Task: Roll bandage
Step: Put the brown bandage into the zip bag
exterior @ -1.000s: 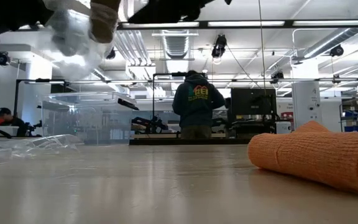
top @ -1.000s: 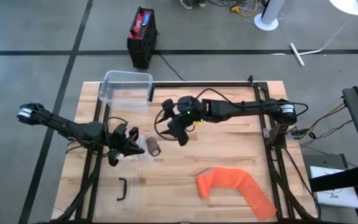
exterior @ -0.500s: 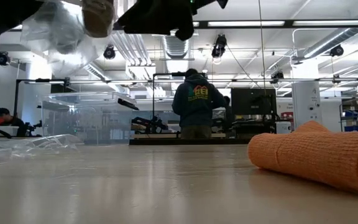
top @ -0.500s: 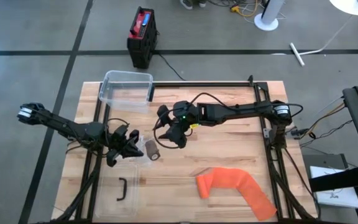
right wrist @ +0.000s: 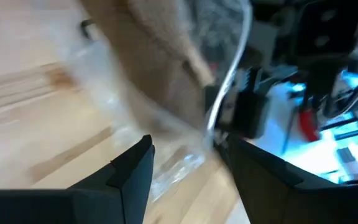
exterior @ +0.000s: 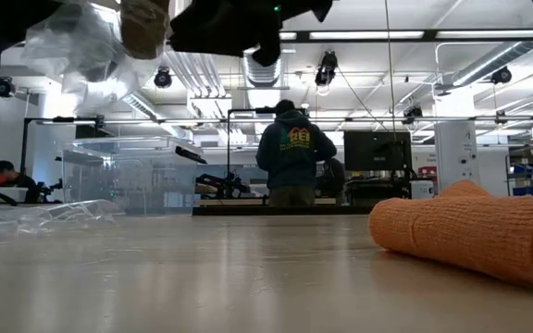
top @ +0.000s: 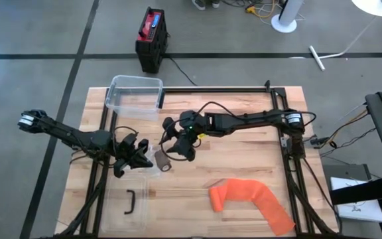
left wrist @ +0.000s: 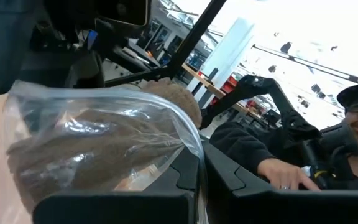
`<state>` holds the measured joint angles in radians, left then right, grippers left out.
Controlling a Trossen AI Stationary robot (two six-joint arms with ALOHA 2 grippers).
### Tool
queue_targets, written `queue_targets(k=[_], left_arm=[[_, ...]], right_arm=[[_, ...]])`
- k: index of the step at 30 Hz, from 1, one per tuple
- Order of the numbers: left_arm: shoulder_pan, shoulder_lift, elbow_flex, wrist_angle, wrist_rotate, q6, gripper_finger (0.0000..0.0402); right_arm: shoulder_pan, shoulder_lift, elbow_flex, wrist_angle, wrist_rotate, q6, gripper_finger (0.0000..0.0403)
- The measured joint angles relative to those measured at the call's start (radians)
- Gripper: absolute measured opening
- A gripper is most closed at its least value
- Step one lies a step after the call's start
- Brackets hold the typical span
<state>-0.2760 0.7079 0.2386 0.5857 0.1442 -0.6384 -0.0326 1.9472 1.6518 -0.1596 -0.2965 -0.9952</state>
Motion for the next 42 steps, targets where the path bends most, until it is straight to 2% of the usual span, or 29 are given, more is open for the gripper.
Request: queue_targets(k=[4,7,10,14,16,21,25,28,31,34,36,38,42], left_arm=[[0.0,0.002,0.0,0.0,0.004,0.0,0.0],[0.0,0.006,0.0,-0.004,0.004,-0.001,0.0],[0.0,0.011,0.0,-0.009,0.004,-0.001,0.0],[0.0,0.014,0.0,-0.007,0.003,-0.015,0.0],[0.0,0.013,0.0,-0.008,0.0,-0.037,0.0],[0.002,-0.003,0.001,-0.015,-0.013,-0.059,0.0],[0.007,-0.024,0.016,-0.069,-0.069,-0.06,0.0],[0.017,-0.048,0.042,-0.182,-0.121,-0.076,0.0],[0.034,-0.064,0.09,-0.388,-0.2,-0.11,0.0],[0.045,-0.062,0.157,-0.63,-0.305,-0.123,0.0005],[0.046,-0.048,0.193,-0.714,-0.398,-0.116,0.0012],[0.047,-0.032,0.207,-0.739,-0.445,-0.085,0.0021],[0.047,-0.016,0.22,-0.683,-0.447,-0.04,0.0032]], right_arm=[[0.0,0.028,0.008,0.03,0.001,0.005,0.0197],[0.002,0.048,0.034,0.024,0.0,0.032,0.0178],[0.004,0.064,0.068,-0.01,-0.027,0.035,0.0132],[0.011,0.066,0.107,-0.095,-0.044,0.069,0.0035],[0.016,0.063,0.124,-0.16,-0.045,0.096,0.001],[0.02,0.057,0.241,-0.436,-0.046,0.222,0.0004],[0.018,0.062,0.311,-0.603,-0.047,0.322,0.0002],[0.016,0.062,0.31,-0.676,-0.043,0.377,0.0001],[0.005,0.065,0.308,-0.745,-0.043,0.437,0.0],[-0.006,0.066,0.282,-0.738,-0.042,0.504,0.0],[-0.009,0.068,0.249,-0.712,-0.038,0.525,0.0],[-0.009,0.071,0.219,-0.681,-0.018,0.534,0.0],[-0.012,0.069,0.132,-0.623,0.051,0.56,0.0]])
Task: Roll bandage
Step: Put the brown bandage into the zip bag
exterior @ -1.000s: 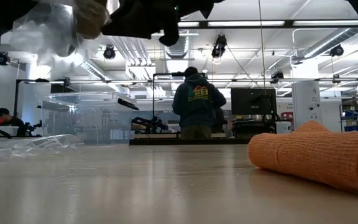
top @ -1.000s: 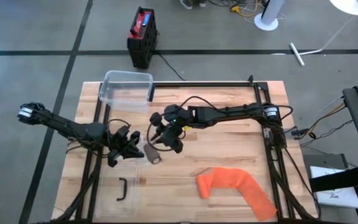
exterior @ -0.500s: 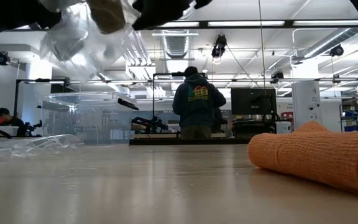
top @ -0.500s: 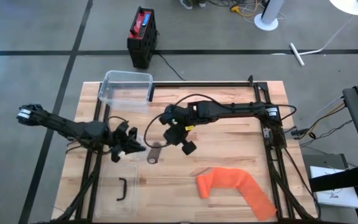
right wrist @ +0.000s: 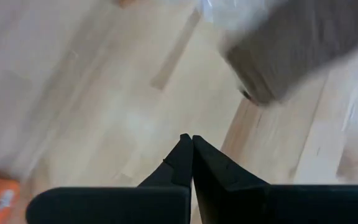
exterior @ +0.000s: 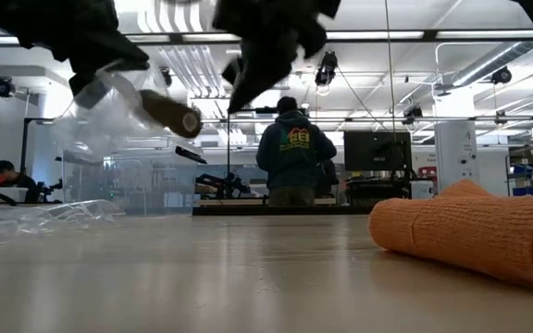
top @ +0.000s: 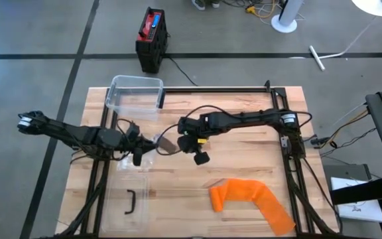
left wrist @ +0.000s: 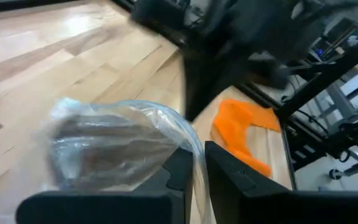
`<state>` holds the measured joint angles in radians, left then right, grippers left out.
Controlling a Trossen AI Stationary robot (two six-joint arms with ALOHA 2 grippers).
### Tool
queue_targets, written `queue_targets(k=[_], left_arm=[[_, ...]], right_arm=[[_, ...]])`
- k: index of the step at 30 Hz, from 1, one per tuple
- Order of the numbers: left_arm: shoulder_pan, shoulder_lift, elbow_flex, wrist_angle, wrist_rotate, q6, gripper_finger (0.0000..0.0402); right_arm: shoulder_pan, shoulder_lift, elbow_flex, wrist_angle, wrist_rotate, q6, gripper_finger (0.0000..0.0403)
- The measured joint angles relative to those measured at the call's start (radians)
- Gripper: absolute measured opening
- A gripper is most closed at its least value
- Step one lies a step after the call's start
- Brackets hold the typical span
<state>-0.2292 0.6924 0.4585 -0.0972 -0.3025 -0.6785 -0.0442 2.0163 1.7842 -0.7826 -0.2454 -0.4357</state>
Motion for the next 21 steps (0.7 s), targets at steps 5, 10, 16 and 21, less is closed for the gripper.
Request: queue_targets(k=[5,10,16,21], left_arm=[[-0.001,0.006,-0.004,0.003,0.007,0.011,0.0024],[-0.001,0.008,-0.041,0.062,0.006,0.011,0.0007],[-0.001,0.024,-0.108,0.205,0.006,0.027,0.0005],[-0.002,0.047,-0.141,0.263,0.006,0.047,0.0015]], right_arm=[[0.001,0.0,-0.163,0.193,0.036,0.077,0.0],[0.019,0.001,-0.278,0.461,-0.001,0.221,0.0],[0.058,-0.006,-0.265,0.574,0.036,0.254,0.0],[0.065,-0.05,-0.263,0.484,0.203,0.143,0.0]])
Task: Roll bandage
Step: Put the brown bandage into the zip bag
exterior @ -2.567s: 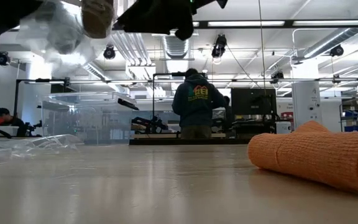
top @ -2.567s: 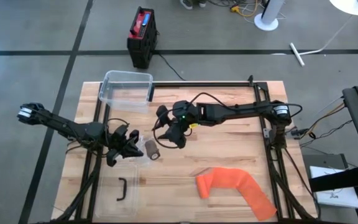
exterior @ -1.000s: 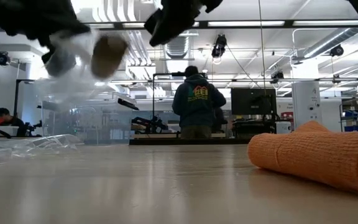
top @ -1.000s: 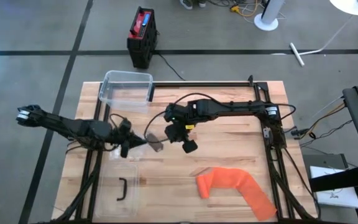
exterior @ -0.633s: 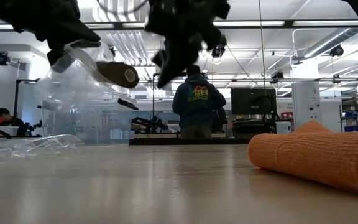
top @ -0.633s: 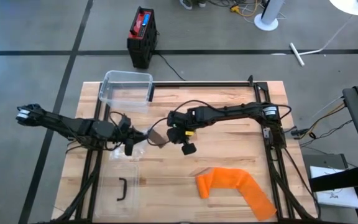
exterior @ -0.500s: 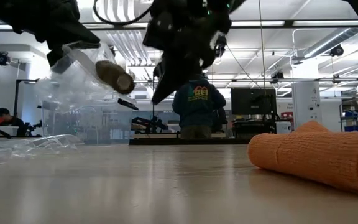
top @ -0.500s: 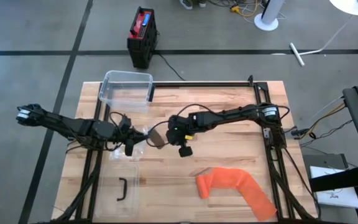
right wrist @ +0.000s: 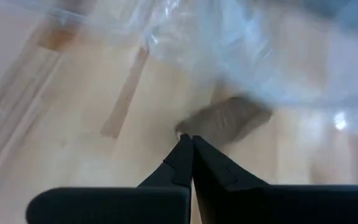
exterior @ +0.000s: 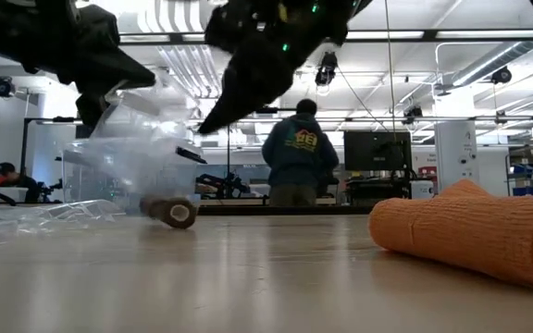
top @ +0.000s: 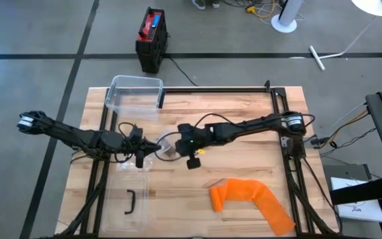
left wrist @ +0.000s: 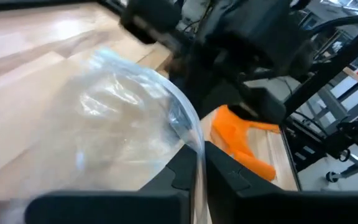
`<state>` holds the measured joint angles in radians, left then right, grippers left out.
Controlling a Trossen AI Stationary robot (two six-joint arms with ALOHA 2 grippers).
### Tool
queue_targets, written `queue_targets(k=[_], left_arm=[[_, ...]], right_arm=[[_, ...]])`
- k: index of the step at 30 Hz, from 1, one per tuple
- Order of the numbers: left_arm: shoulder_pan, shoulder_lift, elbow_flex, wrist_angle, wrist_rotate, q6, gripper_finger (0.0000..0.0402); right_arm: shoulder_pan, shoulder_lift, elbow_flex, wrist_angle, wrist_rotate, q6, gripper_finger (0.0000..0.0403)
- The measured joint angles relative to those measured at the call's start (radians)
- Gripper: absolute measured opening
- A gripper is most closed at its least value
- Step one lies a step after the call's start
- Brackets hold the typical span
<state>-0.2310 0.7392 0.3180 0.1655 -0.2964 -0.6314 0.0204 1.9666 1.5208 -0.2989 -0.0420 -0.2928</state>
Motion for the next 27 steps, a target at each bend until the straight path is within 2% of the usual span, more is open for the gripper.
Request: queue_targets(k=[4,8,12,18,24,27], left_arm=[[0.0,0.008,0.002,0.077,0.018,0.036,0.0022],[0.0,0.014,0.002,0.142,0.125,0.097,0.0025],[0.0,0.035,0.002,0.153,0.154,0.139,0.0022],[0.0,0.113,0.01,0.228,0.154,0.222,0.0022],[-0.002,0.202,0.064,0.235,0.157,0.282,0.0025],[-0.002,0.238,0.1,0.206,0.157,0.311,0.0028]], right_arm=[[0.03,-0.079,-0.006,-0.013,0.025,-0.143,0.0],[0.078,-0.18,-0.007,0.012,0.121,-0.295,0.0],[0.1,-0.259,-0.007,0.055,0.147,-0.284,0.0013],[0.079,-0.277,-0.005,0.065,0.172,-0.114,0.0082],[0.07,-0.197,-0.006,0.034,0.221,-0.124,0.0169],[0.069,-0.157,-0.006,0.039,0.305,-0.166,0.019]])
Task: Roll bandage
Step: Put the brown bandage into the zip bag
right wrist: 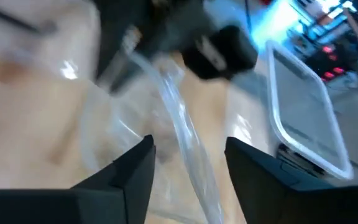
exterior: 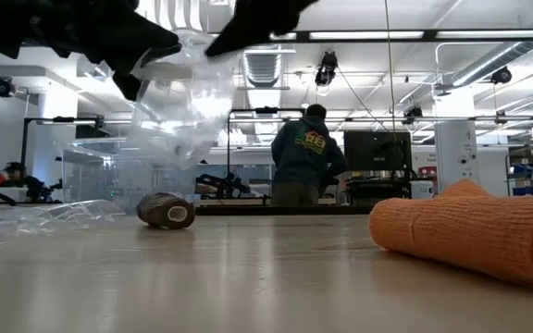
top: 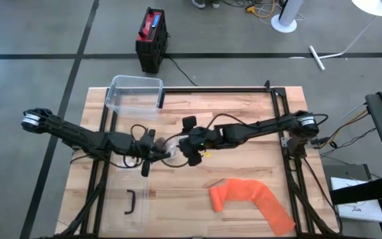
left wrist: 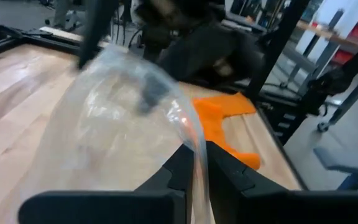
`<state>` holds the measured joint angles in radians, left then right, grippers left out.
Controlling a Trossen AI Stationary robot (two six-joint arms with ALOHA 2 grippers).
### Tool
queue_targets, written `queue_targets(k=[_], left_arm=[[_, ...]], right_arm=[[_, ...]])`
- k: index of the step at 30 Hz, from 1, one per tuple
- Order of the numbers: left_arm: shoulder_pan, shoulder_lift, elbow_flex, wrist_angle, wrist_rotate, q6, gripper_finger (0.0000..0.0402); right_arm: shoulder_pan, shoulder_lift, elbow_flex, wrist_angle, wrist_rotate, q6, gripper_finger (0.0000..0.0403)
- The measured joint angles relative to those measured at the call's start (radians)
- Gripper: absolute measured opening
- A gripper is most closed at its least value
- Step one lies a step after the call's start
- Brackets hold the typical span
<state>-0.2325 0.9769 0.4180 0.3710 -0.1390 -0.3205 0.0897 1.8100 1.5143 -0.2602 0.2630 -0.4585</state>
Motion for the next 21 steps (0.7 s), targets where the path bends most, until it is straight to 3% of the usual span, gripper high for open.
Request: queue_targets(k=[3,5,11,15,19,21], left_arm=[[0.0,0.026,0.042,-0.06,0.0,0.032,0.0032],[0.0,0.035,0.081,-0.138,-0.003,0.044,0.0035],[-0.004,0.048,0.186,-0.363,-0.071,0.079,0.0053],[-0.02,0.023,0.271,-0.567,-0.095,0.099,0.0074],[-0.069,-0.025,0.331,-0.818,-0.281,0.046,0.0099],[-0.1,-0.044,0.325,-0.875,-0.39,-0.001,0.0112]], right_arm=[[-0.005,0.031,0.0,-0.02,0.103,-0.047,0.0184],[-0.006,0.041,0.0,-0.021,0.17,-0.077,0.0157],[-0.008,0.028,0.002,0.012,0.18,-0.095,0.0015],[-0.016,-0.005,0.002,-0.006,0.179,-0.033,0.0008],[-0.035,-0.066,0.002,-0.069,0.172,0.121,0.0003],[-0.058,-0.096,0.003,-0.097,0.12,0.233,0.0002]])
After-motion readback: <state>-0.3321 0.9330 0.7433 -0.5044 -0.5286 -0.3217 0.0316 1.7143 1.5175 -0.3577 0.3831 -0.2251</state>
